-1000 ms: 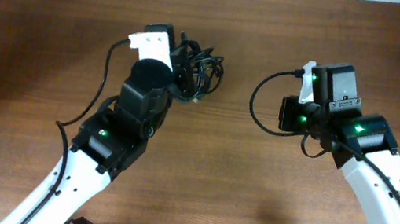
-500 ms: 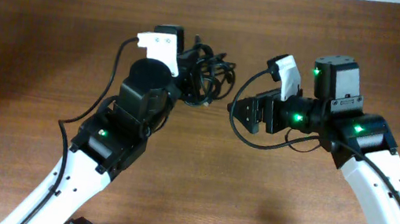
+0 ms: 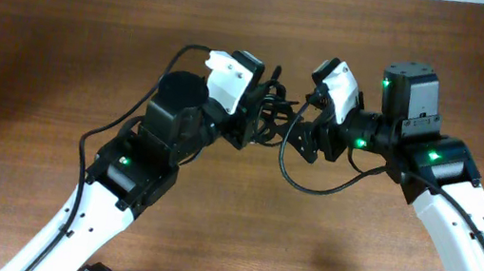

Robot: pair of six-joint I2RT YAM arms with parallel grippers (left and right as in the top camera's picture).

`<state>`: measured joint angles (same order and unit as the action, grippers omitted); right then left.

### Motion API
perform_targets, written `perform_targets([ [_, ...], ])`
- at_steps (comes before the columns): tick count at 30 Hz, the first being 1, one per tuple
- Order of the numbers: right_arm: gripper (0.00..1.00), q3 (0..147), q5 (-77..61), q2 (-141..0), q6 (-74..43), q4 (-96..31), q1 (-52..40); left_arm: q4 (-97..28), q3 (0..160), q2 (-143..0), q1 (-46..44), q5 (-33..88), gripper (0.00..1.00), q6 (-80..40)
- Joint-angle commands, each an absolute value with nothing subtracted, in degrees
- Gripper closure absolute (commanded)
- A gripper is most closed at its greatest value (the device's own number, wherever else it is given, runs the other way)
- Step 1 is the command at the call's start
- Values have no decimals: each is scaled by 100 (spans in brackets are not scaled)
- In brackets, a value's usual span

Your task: Untangle cables

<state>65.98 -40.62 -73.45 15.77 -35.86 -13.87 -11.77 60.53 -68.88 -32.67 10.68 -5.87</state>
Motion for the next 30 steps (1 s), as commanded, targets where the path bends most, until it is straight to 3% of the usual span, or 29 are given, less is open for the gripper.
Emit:
perform_targets([
  [1, 22, 6580, -4136, -7275, 1931, -3570, -1387, -980, 6167, -6757, -3284, 1686, 100, -403],
  [2, 30, 6580, -4136, -7275, 1929, -3568, -1387, -895, 6167, -6757, -3284, 1828, 100, -408],
  [5, 66, 6580, -4136, -7275, 1925, -3583, -1387, -832, 6167, -6757, -3284, 1824, 100, -467],
  [6, 87, 6580, -4139, -7275, 1925, -3583, -1387, -816, 6167, -6757, -3284, 1826, 100, -510],
  [7, 96, 6580, -4139, -7275, 1920, -3588, -1387, -819, 6167, -6757, -3284, 1826, 100, -510],
  [13, 96, 6580, -3564, -7275, 1457, -3850, -1380, -845, 6167, -6722, -3269, 958, 100, -683],
  [18, 96, 6580, -3374, -7275, 1146, -3879, -1374, -1640, 6167, -6571, -2825, -777, 100, -2062],
  [21, 96, 6580, -3378, -7275, 993, -3806, -1374, -2178, 6167, -6558, -2443, -871, 100, -2657],
  [30, 96, 6580, -3098, -7269, -154, -3361, -1374, -2637, 6167, -6560, -2383, -1157, 100, -1833],
])
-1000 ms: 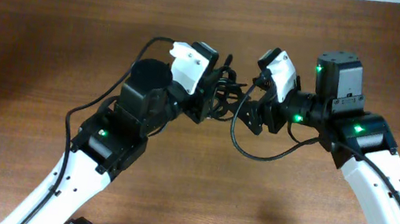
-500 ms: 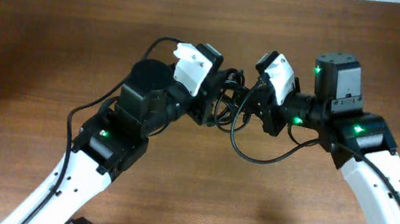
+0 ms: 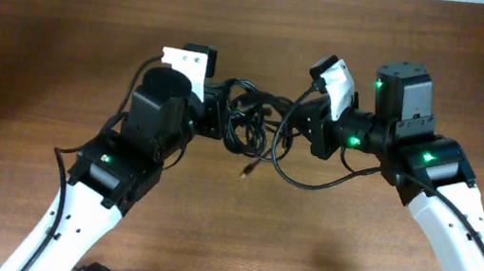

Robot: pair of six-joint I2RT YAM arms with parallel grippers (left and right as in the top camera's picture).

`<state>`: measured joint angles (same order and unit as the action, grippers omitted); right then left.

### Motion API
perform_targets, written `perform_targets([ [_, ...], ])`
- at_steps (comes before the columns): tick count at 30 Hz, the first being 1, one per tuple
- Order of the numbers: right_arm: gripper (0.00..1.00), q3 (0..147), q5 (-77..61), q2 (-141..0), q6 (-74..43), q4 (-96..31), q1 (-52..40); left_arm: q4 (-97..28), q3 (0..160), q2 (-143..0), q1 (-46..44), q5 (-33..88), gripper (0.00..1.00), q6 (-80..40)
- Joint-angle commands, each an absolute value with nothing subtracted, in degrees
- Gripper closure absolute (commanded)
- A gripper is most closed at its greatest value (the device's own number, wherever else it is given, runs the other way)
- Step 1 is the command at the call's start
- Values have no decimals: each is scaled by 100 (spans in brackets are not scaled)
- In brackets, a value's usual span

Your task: Untangle cables

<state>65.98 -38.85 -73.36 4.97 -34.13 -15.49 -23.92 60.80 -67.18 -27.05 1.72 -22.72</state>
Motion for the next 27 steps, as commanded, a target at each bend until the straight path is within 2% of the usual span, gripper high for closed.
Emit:
perform_targets([
  [1, 96, 6580, -2917, -7269, -353, -3354, -1374, -2676, 6167, -6560, -2383, -1214, 100, -1833],
  [3, 96, 6580, -2198, -7271, -978, -3402, -1374, -2679, 6167, -6560, -2383, -1229, 100, -1835],
  [7, 93, 6580, -2029, -7271, -1020, -3489, -1376, -2644, 6167, -6560, -2383, -1090, 100, -1833],
  [9, 66, 6580, -2029, -7271, -1017, -3559, -1376, -2598, 6167, -6558, -2383, -1011, 100, -1833],
  [10, 43, 6580, -2032, -7271, -1017, -3588, -1376, -2571, 6167, -6560, -2383, -1009, 100, -1833],
  [11, 25, 6580, -2029, -7271, -1017, -3642, -1376, -2556, 6167, -6558, -2383, -987, 100, -1833],
  [13, 17, 6580, -2032, -7271, -1015, -3736, -1376, -2510, 6167, -6558, -2383, -816, 100, -1831],
  [15, 12, 6580, -2053, -7271, -1013, -3795, -1378, -2368, 6167, -6558, -2383, -523, 100, -1706],
  [19, 11, 6580, -2097, -7271, -993, -3841, -1382, -2185, 6167, -6558, -2383, -207, 100, -1612],
  [25, 11, 6580, -2530, -7271, -996, -3769, -1387, -1444, 6167, -6565, -2386, 1605, 100, -1297],
  [27, 11, 6580, -2526, -7271, -996, -3721, -1387, -1302, 6167, -6565, -2383, 2335, 100, -823],
])
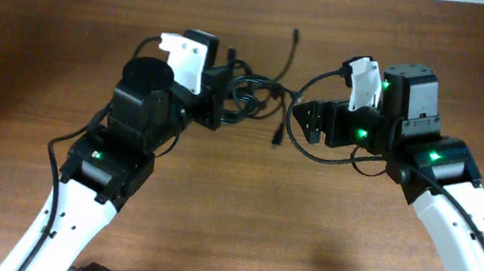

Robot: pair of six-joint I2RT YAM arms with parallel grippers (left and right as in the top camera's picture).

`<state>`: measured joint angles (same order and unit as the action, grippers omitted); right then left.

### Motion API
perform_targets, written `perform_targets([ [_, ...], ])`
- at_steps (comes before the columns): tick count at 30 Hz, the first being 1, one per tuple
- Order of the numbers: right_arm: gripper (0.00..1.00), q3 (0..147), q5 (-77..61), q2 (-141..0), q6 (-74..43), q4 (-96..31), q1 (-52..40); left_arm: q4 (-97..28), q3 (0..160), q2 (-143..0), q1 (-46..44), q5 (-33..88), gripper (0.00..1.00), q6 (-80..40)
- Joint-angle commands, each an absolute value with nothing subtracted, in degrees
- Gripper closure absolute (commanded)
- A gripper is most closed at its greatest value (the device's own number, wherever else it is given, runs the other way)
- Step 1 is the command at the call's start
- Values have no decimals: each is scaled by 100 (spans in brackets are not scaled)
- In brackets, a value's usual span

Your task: Untangle cables

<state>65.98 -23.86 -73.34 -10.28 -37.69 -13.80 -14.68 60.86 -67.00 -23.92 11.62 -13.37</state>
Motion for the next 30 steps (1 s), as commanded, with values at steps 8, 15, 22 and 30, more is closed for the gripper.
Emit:
perform_targets([
  [8, 11, 6580, -2102, -7275, -996, -3625, -1385, -1070, 6167, -6565, -2383, 4635, 100, 637],
  [15, 11, 6580, -969, -7275, -998, -4530, -1380, -687, 6167, -6554, -2383, 4499, 100, 633],
  [22, 11, 6580, -628, -7275, -996, -4775, -1374, -666, 6167, -6309, -1551, 4619, 100, 174],
  [30, 11, 6580, -2047, -7269, -493, -4611, -1376, -1013, 6167, -6213, -1015, 5006, 100, 176],
])
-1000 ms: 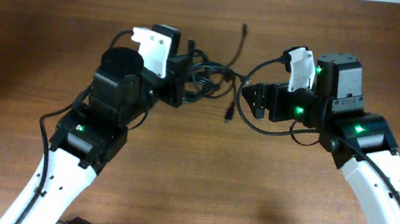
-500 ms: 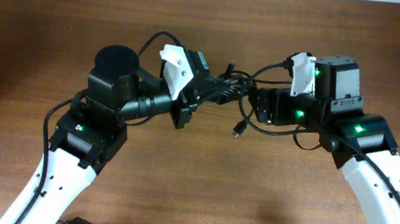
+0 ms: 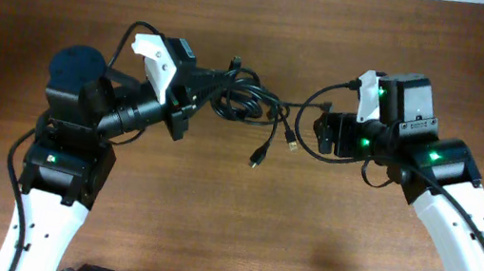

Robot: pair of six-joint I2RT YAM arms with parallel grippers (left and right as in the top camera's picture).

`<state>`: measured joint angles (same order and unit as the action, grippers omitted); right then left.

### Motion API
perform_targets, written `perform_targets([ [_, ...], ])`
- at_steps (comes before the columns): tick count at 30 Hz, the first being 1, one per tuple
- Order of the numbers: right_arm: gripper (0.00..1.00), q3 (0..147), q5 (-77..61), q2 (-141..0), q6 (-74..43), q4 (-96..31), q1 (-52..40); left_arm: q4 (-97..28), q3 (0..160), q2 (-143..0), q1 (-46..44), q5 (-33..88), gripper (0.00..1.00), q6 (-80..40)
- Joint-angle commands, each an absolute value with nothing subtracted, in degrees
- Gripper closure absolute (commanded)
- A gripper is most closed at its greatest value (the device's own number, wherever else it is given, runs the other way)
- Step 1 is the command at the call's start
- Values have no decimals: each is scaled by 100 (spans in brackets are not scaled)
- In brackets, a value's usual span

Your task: Untangle cables

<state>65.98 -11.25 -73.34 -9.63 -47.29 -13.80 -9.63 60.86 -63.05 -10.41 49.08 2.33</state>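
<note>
A tangle of black cables (image 3: 240,99) hangs stretched between my two grippers over the brown table. My left gripper (image 3: 195,90) is shut on the looped bundle at its left end. One strand (image 3: 300,98) runs from the bundle to my right gripper (image 3: 319,129), which is shut on it. Two loose ends dangle between the grippers, one with a dark plug (image 3: 255,163) and one with a lighter plug (image 3: 291,145). The fingers of both grippers are mostly hidden by the wrist housings.
The wooden table (image 3: 237,231) runs to a pale wall strip at the far edge. The arms' own black leads loop beside each wrist. A dark base rail lies along the near edge.
My left gripper has moved left and a little down and my right gripper slightly right, widening the gap. The bundle is pulled longer, and two plug ends now dangle between the grippers.
At first both grippers were close together at the table's middle, with the tangle bunched between them. Then they stood further apart, the loops staying at the left gripper and one plug hanging. The gap grew at each moment and is now widest.
</note>
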Motion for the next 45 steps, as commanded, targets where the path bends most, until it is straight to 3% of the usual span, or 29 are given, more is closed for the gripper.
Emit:
perform_targets([
  [1, 11, 6582, -2576, -7266, -266, -4501, -1376, -1118, 6165, -6213, -1015, 4853, 100, 183],
  [8, 11, 6584, -4528, -7076, 425, -3809, -1382, -1752, 6165, -6213, -1015, 4593, 100, 1033],
  [11, 11, 6584, -4598, -7032, 296, -3743, -1380, -1636, 6165, -6213, -1017, 4058, 100, 357],
  [16, 11, 6584, -4410, -7039, -1044, -3398, -1387, -1308, 6165, -6217, -1035, 3793, 100, -735],
  [20, 12, 6582, -5730, -7039, 56, -3336, -1387, -1363, 6165, -6233, -1048, 2429, 100, -2368],
  [23, 12, 6584, -6230, -7039, 552, -3328, -1396, -1326, 6165, -6305, -1118, 2462, 100, -2794],
  [29, 12, 6580, -5649, -7057, 582, -3142, -1546, -580, 6165, -6539, -2152, 2458, 100, -2805],
  [31, 12, 6580, -5544, -7065, 1168, -3385, -1546, -386, 6165, -6589, -2359, 2458, 100, -2805],
  [45, 16, 6580, -5203, -7087, 1223, -3603, -1549, 346, 6165, -6606, -3004, 2453, 100, -3474],
])
